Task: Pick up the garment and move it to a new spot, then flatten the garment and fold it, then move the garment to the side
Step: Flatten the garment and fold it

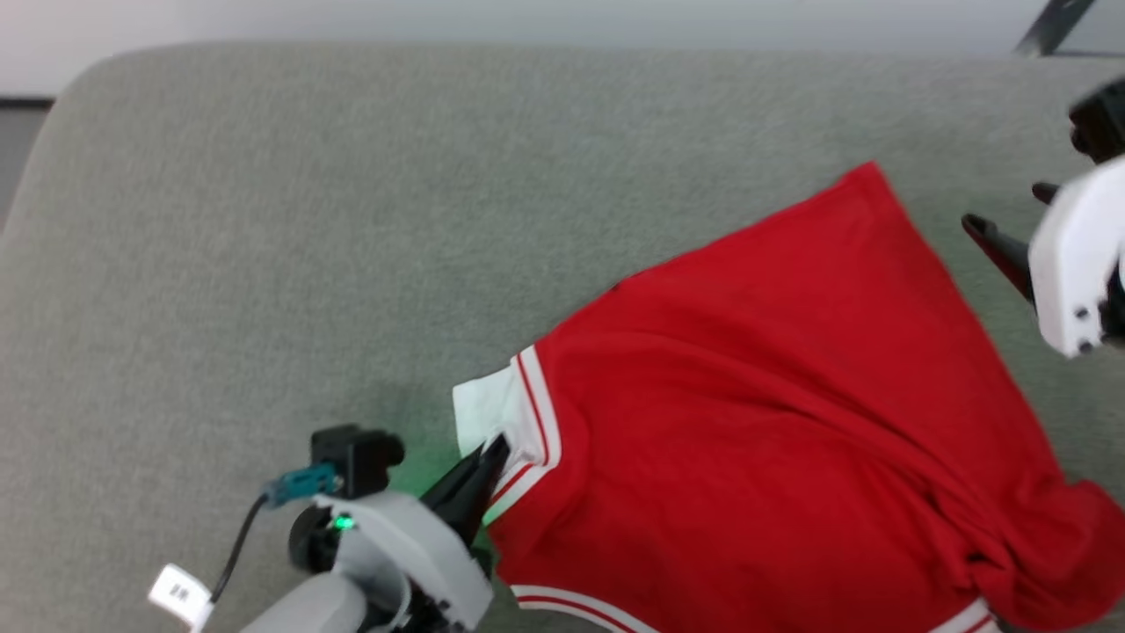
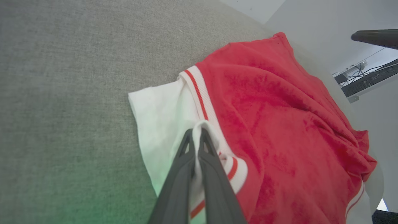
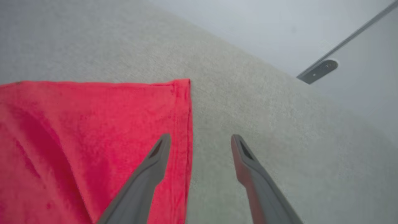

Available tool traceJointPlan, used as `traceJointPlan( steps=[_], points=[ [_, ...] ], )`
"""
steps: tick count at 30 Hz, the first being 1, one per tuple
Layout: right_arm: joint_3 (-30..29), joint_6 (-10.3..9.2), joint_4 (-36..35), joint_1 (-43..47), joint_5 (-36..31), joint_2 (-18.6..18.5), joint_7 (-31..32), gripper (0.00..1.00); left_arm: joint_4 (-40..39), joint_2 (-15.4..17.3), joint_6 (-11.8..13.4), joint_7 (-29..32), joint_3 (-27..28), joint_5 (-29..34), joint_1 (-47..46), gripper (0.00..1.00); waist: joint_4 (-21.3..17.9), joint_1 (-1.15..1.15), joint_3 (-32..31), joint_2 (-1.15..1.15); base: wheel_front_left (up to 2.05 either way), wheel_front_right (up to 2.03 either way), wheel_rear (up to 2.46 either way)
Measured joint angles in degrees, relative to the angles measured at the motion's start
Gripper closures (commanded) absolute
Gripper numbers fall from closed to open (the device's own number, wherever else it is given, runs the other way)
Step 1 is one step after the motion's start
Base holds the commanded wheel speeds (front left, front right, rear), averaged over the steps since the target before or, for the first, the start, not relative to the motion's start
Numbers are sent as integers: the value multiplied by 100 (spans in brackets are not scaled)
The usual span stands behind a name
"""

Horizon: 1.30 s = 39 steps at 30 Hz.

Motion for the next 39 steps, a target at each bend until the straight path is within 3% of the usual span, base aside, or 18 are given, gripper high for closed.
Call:
traceJointPlan(
  steps=[5, 10, 13, 19, 20, 21, 22, 23, 34, 39],
  points=[
    [635, 0, 1267, -949, -243, 125, -243, 0, 186, -257, -156, -24, -89, 90, -283, 100, 277, 0, 287, 0, 0, 0, 0],
    [1230, 0, 2132, -1430, -27, 123, -67, 0, 410, -533, -307, -96, -153, 138, -526, 100, 606, 0, 521, 0, 0, 0, 0],
    [1777, -3, 2301, -1601, -11, -24, 119, 0, 517, -613, -379, -154, -167, 138, -553, 100, 769, 0, 638, 0, 0, 0, 0],
    [2238, -5, 2510, -1884, 339, -170, 111, 0, 633, -711, -452, -211, -180, 138, -607, 100, 941, 0, 808, 0, 0, 0, 0],
    [2298, -4, 2529, -1924, 380, -190, 101, 11, 646, -713, -455, -223, -179, 138, -616, 100, 952, 0, 822, 0, 0, 0, 0],
    [2363, -4, 2551, -1960, 424, -200, 78, 63, 655, -715, -466, -226, -179, 138, -627, 100, 959, 0, 833, 0, 0, 0, 0],
    [2420, -4, 2581, -1993, 465, -202, 55, 96, 664, -715, -480, -227, -177, 137, -636, 100, 960, 0, 838, 0, 0, 0, 0],
    [2455, -3, 2631, -2028, 531, -202, 22, 100, 670, -715, -490, -227, -174, 137, -640, 100, 957, 0, 838, 0, 0, 0, 0],
    [2737, -1, 3207, -2134, 843, 77, -870, 100, 717, -610, -526, -346, -13, 74, -660, 100, 818, 0, 625, 0, 0, 0, 0],
    [2414, 1, 3555, -2175, 1016, 202, -1633, 100, 742, -471, -417, -364, 265, 34, -961, 100, 644, 0, 473, 0, 0, 0, 0]
  ],
)
